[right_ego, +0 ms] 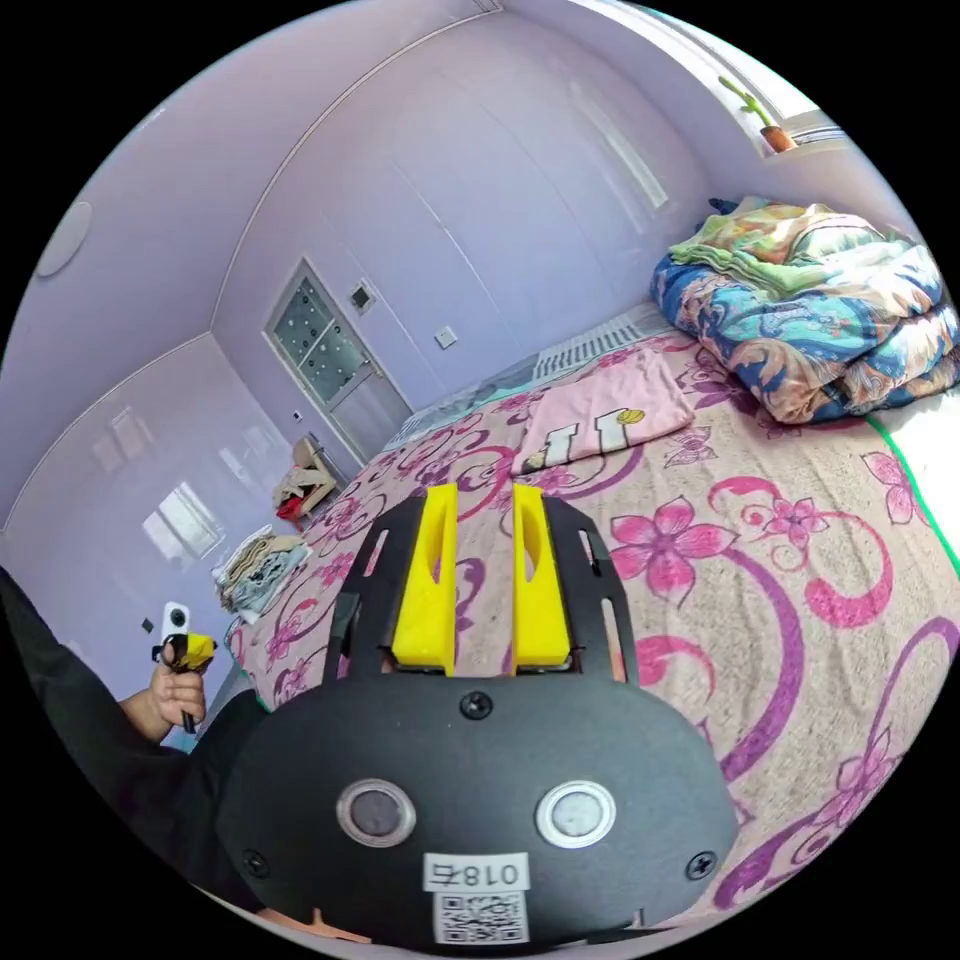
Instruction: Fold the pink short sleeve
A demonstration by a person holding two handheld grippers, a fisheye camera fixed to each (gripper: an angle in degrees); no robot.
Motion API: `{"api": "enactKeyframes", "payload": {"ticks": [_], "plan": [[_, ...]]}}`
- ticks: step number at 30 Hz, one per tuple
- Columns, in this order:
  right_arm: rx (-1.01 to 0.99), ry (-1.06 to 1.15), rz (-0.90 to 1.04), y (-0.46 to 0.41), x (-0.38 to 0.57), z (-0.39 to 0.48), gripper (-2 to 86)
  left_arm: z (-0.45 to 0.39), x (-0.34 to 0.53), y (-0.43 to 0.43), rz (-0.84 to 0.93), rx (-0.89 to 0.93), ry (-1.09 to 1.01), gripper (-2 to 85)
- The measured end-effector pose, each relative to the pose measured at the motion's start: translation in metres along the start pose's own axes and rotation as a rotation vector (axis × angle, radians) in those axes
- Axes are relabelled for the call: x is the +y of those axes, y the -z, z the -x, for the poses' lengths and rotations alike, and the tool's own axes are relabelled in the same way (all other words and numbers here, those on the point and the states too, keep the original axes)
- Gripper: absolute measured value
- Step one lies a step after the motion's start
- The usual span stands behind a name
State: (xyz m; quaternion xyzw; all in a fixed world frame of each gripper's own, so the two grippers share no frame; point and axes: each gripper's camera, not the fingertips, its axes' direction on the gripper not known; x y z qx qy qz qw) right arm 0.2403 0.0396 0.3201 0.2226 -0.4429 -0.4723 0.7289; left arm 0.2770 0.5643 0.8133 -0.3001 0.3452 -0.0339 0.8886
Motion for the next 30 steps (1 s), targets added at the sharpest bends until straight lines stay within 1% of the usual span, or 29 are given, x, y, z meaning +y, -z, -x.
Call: {"api": "enactKeyframes", "payload": {"ticks": [4, 6, 7, 11, 14, 15, 16, 17, 18, 19, 20, 21, 23, 25, 28, 30], "plan": [[0.149, -0.051, -0.041, -0.022, -0.055, -0.066, 10.1, -0.017, -0.014, -0.014, 0.045, -0.087, 0.041, -0.9], [0.248, -0.049, -0.013, -0.048, -0.098, -0.103, 11.4, -0.019, -0.018, -0.017, 0.065, -0.136, 0.07, -0.9], [0.266, -0.047, 0.008, -0.057, -0.109, -0.112, 11.8, -0.02, -0.021, -0.017, 0.067, -0.16, 0.091, -0.9], [0.409, -0.027, 0.204, -0.124, -0.166, -0.155, 15.3, -0.02, -0.03, -0.019, 0.046, -0.193, 0.145, -0.9], [0.409, -0.028, 0.384, -0.174, -0.184, -0.171, 17.2, -0.02, -0.038, -0.023, 0.043, -0.21, 0.179, -0.9], [0.432, -0.046, 0.443, -0.19, -0.184, -0.176, 16.2, -0.021, -0.04, -0.025, 0.045, -0.212, 0.187, -0.9], [0.478, -0.044, 0.447, -0.194, -0.184, -0.175, 15.7, -0.022, -0.043, -0.027, 0.046, -0.21, 0.192, -0.9], [0.58, -0.007, 0.46, -0.2, -0.183, -0.169, 12.5, -0.023, -0.044, -0.028, 0.046, -0.209, 0.192, -0.9], [0.631, 0.023, 0.494, -0.204, -0.183, -0.163, 8.3, -0.026, -0.045, -0.029, 0.046, -0.209, 0.191, -0.9], [0.637, 0.04, 0.509, -0.204, -0.184, -0.16, 5.8, -0.028, -0.047, -0.031, 0.046, -0.209, 0.188, -0.9], [0.599, 0.081, 0.51, -0.2, -0.186, -0.152, 2.9, -0.029, -0.047, -0.032, 0.045, -0.207, 0.187, -0.9], [0.593, 0.089, 0.5, -0.192, -0.186, -0.146, 2.1, -0.031, -0.047, -0.033, 0.04, -0.198, 0.184, -1.0], [0.568, 0.108, 0.476, -0.178, -0.182, -0.134, 1.5, -0.035, -0.047, -0.035, 0.017, -0.174, 0.177, -1.0], [0.503, 0.122, 0.451, -0.155, -0.171, -0.119, 1.2, -0.042, -0.047, -0.039, -0.018, -0.128, 0.157, -1.0], [0.36, 0.145, 0.432, -0.102, -0.132, -0.087, 1.1, -0.051, -0.048, -0.049, -0.042, -0.073, 0.126, -1.0], [0.254, 0.191, 0.49, -0.054, -0.08, -0.051, 1.3, -0.057, -0.049, -0.058, -0.038, -0.048, 0.103, -0.9]]}}
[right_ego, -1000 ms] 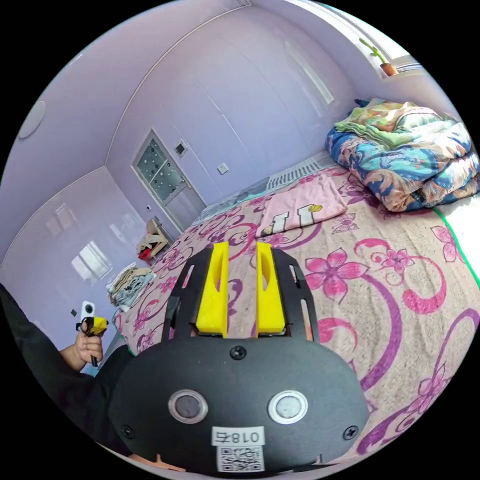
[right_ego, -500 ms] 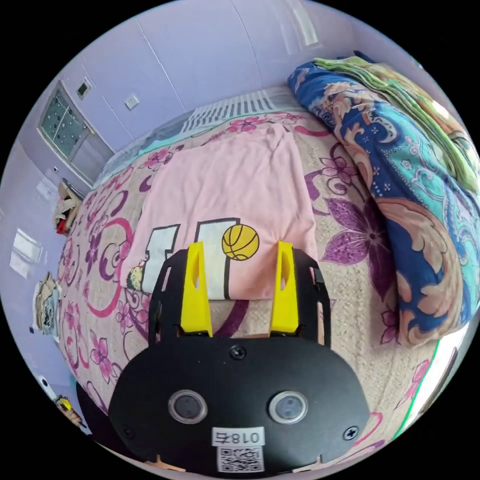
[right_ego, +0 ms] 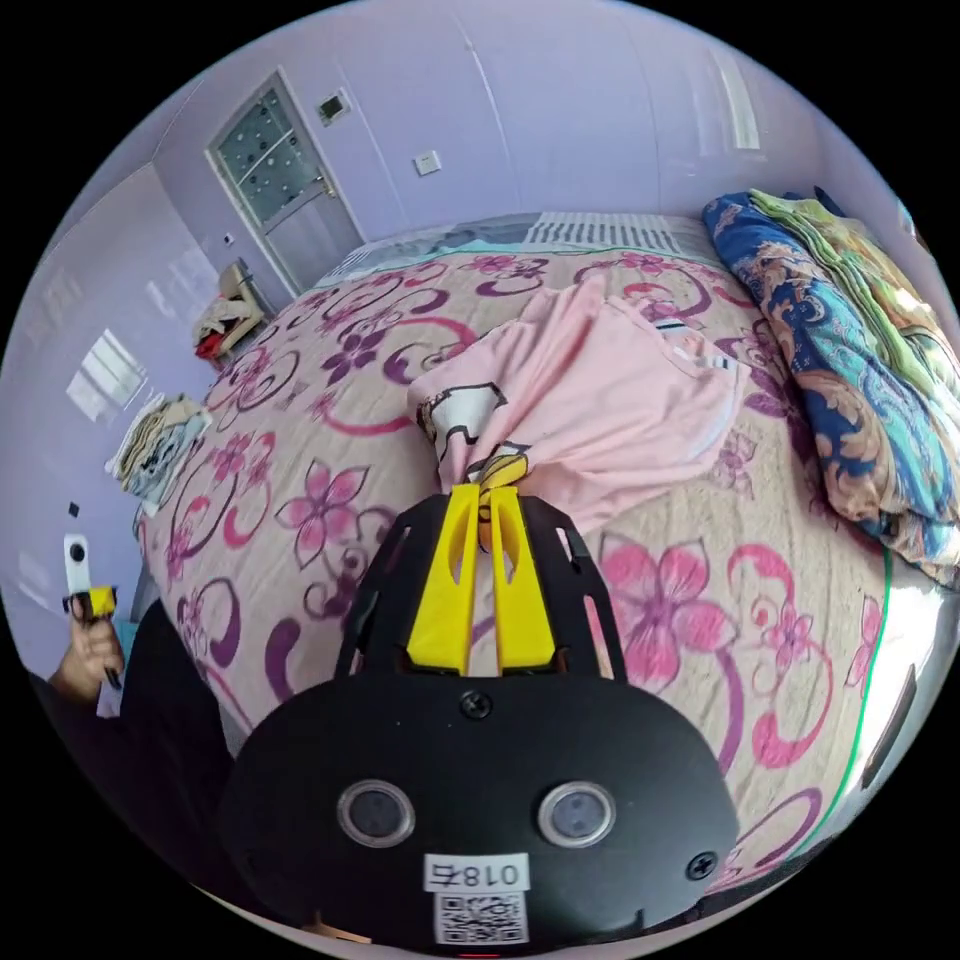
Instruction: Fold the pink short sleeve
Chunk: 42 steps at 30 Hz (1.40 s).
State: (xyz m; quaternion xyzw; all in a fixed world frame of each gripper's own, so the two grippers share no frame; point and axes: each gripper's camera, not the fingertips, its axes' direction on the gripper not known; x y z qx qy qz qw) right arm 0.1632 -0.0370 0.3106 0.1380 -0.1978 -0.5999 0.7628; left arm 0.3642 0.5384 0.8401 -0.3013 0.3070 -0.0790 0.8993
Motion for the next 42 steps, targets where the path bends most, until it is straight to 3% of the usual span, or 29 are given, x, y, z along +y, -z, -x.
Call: {"api": "enactKeyframes", "payload": {"ticks": [7, 9, 12, 15, 18, 23, 26, 28, 29, 33, 37, 39, 42], "plan": [[-0.274, 0.142, 0.151, 0.082, 0.198, 0.088, 5.9, -0.026, -0.015, -0.065, 0.141, -0.019, -0.105, 1.3], [-0.331, 0.114, 0.205, 0.108, 0.243, 0.094, 11.3, -0.036, -0.026, -0.095, 0.215, -0.063, -0.152, 4.1], [-0.403, 0.004, 0.141, 0.144, 0.272, 0.07, 10.2, -0.052, -0.051, -0.157, 0.332, -0.158, -0.245, 8.3], [-0.312, -0.087, -0.058, 0.179, 0.285, 0.036, 9.7, -0.072, -0.079, -0.225, 0.373, -0.278, -0.35, 11.0], [-0.19, -0.122, -0.149, 0.195, 0.281, 0.012, 9.1, -0.094, -0.099, -0.289, 0.354, -0.442, -0.465, 11.2], [-0.172, -0.104, -0.234, 0.213, 0.272, 0.005, 7.9, -0.108, -0.109, -0.376, 0.342, -0.676, -0.593, 10.5], [-0.186, -0.108, -0.234, 0.217, 0.283, 0.006, 7.3, -0.096, -0.106, -0.426, 0.487, -0.774, -0.601, 10.4], [-0.196, -0.135, -0.224, 0.218, 0.294, 0.003, 6.7, -0.084, -0.096, -0.454, 0.63, -0.853, -0.587, 4.8], [-0.201, -0.161, -0.218, 0.217, 0.303, 0.0, 6.3, -0.083, -0.093, -0.457, 0.649, -0.876, -0.592, 3.2], [-0.197, -0.253, -0.235, 0.219, 0.329, -0.011, 6.1, -0.12, -0.058, -0.418, 0.442, -0.824, -0.712, -0.3], [-0.171, -0.273, -0.25, 0.216, 0.331, -0.011, 8.6, -0.145, -0.008, -0.309, 0.207, -0.622, -0.657, -0.8], [-0.124, -0.224, -0.202, 0.204, 0.318, -0.002, 10.6, -0.15, 0.021, -0.259, 0.147, -0.5, -0.639, -0.8], [-0.052, -0.18, -0.123, 0.179, 0.299, 0.01, 12.0, -0.142, 0.063, -0.198, 0.131, -0.456, -0.526, -0.8]]}}
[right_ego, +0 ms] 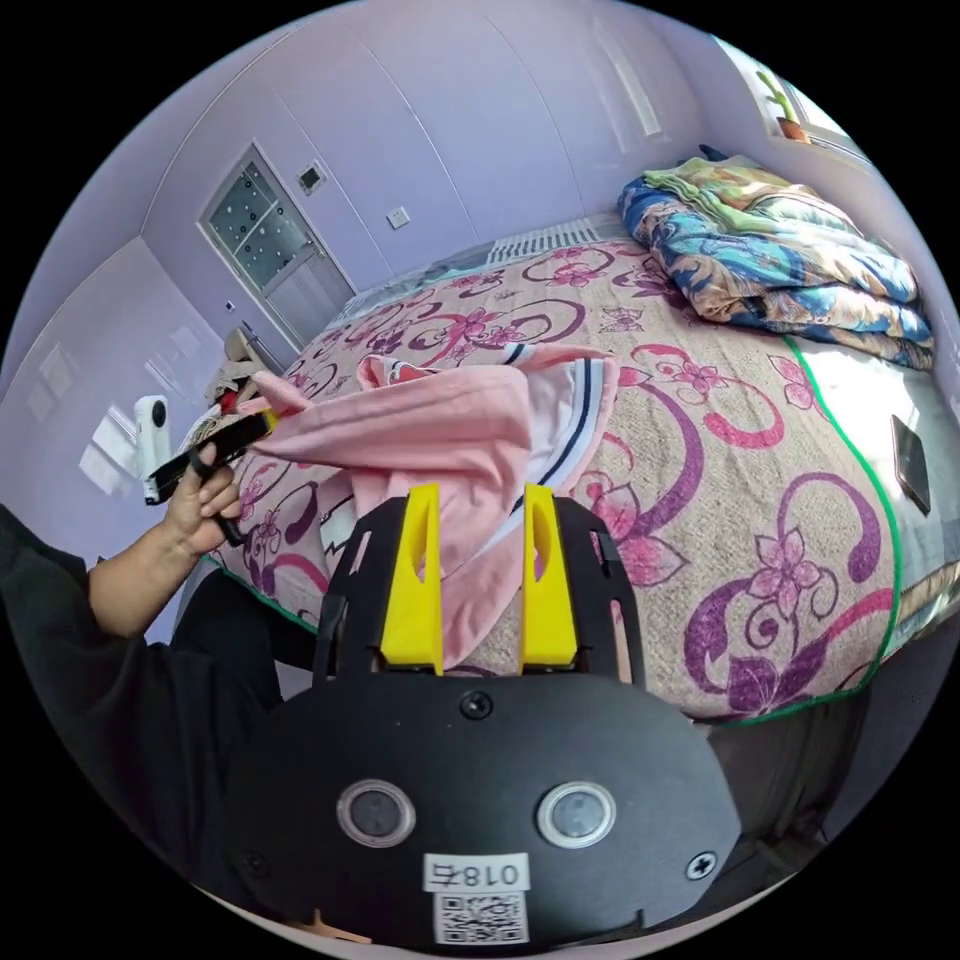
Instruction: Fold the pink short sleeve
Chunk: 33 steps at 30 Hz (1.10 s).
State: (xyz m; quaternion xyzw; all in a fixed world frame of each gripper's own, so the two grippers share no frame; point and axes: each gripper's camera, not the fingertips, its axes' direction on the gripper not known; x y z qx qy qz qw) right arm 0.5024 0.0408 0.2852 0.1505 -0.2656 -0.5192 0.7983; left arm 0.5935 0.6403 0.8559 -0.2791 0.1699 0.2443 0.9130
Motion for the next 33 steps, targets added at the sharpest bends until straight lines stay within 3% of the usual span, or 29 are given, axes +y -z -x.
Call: {"api": "enactKeyframes", "payload": {"ticks": [5, 10, 19, 21, 24, 26, 30, 33], "plan": [[0.051, 0.077, 0.043, -0.04, -0.02, 0.023, 13.0, 0.012, 0.064, 0.047, -0.065, -0.008, 0.127, -0.8], [-0.141, 0.121, 0.097, -0.056, -0.024, 0.045, 12.6, 0.009, 0.095, 0.07, -0.058, -0.018, 0.08, -0.8], [0.027, -0.026, 0.102, -0.053, -0.056, 0.073, 15.4, 0.013, 0.145, 0.079, -0.05, -0.063, 0.068, -0.8], [0.068, -0.007, 0.222, -0.082, -0.074, 0.081, 14.8, 0.014, 0.15, 0.078, -0.042, -0.069, 0.062, -0.8], [0.188, 0.032, 0.43, -0.125, -0.075, 0.084, 5.8, 0.018, 0.157, 0.083, -0.058, -0.111, 0.084, -0.8], [0.201, 0.064, 0.317, -0.105, -0.065, 0.091, 3.9, 0.028, 0.162, 0.094, -0.094, -0.129, 0.152, -0.8], [-0.014, 0.058, 0.029, -0.016, -0.01, 0.091, 2.7, 0.066, 0.186, 0.128, -0.22, -0.11, 0.327, -0.9], [-0.073, 0.038, -0.111, 0.04, 0.054, 0.086, 2.6, 0.093, 0.203, 0.133, -0.212, -0.098, 0.438, -0.9]]}}
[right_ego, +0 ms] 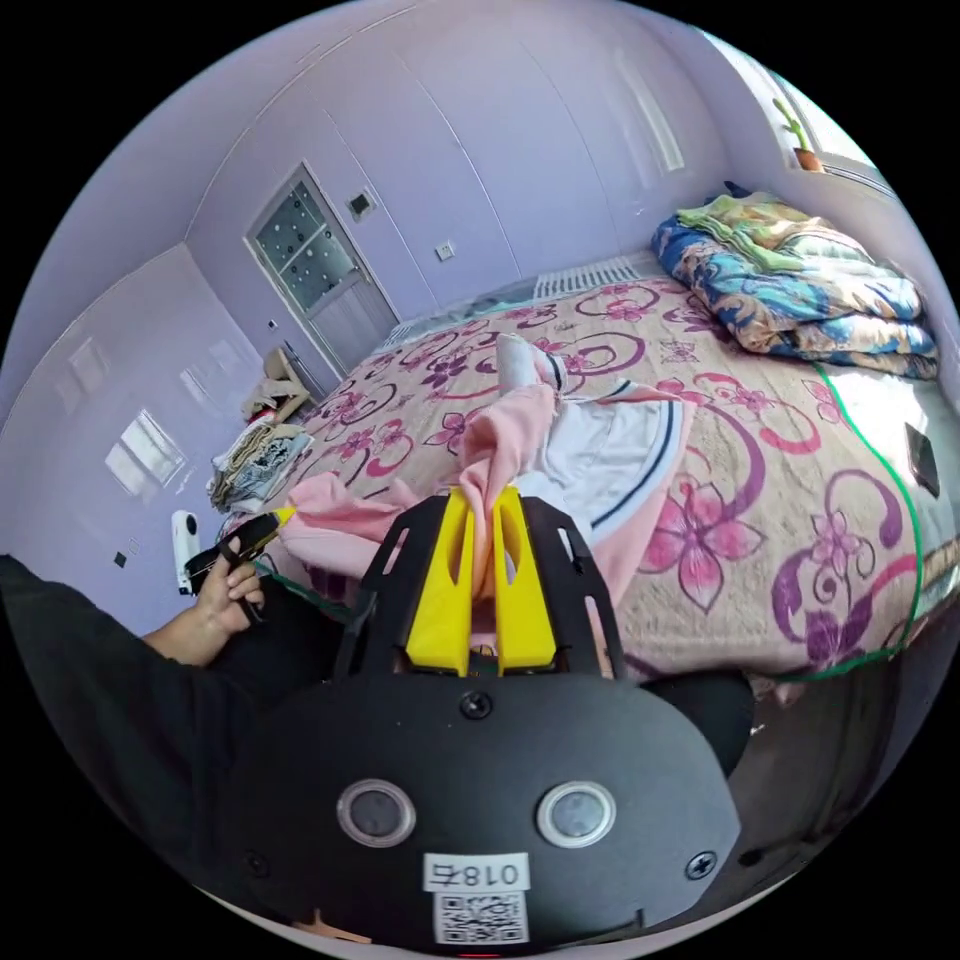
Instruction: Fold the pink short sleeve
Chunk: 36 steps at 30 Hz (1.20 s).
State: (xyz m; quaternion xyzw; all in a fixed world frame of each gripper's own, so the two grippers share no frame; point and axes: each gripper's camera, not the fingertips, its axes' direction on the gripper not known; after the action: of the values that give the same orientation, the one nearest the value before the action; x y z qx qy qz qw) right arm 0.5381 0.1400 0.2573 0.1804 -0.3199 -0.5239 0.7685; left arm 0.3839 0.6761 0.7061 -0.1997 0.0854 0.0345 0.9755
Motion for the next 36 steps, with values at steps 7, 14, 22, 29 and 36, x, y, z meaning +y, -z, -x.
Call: {"api": "enactKeyframes", "payload": {"ticks": [7, 14, 22, 29, 36], "plan": [[0.018, -0.213, 0.103, 0.029, 0.088, -0.022, 2.3, 0.048, 0.006, -0.028, 0.187, 0.064, 0.184, -0.4], [-0.016, -0.341, 0.159, 0.045, 0.09, -0.034, 2.7, 0.049, 0.001, -0.022, 0.201, 0.04, 0.202, 3.9], [-0.139, -0.453, 0.143, 0.074, 0.115, -0.046, 1.7, 0.022, -0.016, -0.015, 0.172, -0.096, 0.022, 6.5], [-0.125, -0.449, 0.113, 0.108, 0.129, -0.028, 1.1, -0.06, -0.037, -0.075, 0.417, -0.241, -0.629, 12.7], [-0.157, -0.453, 0.038, 0.146, 0.141, -0.013, 0.9, -0.074, -0.01, -0.128, 0.695, -0.224, -0.993, 15.8]]}}
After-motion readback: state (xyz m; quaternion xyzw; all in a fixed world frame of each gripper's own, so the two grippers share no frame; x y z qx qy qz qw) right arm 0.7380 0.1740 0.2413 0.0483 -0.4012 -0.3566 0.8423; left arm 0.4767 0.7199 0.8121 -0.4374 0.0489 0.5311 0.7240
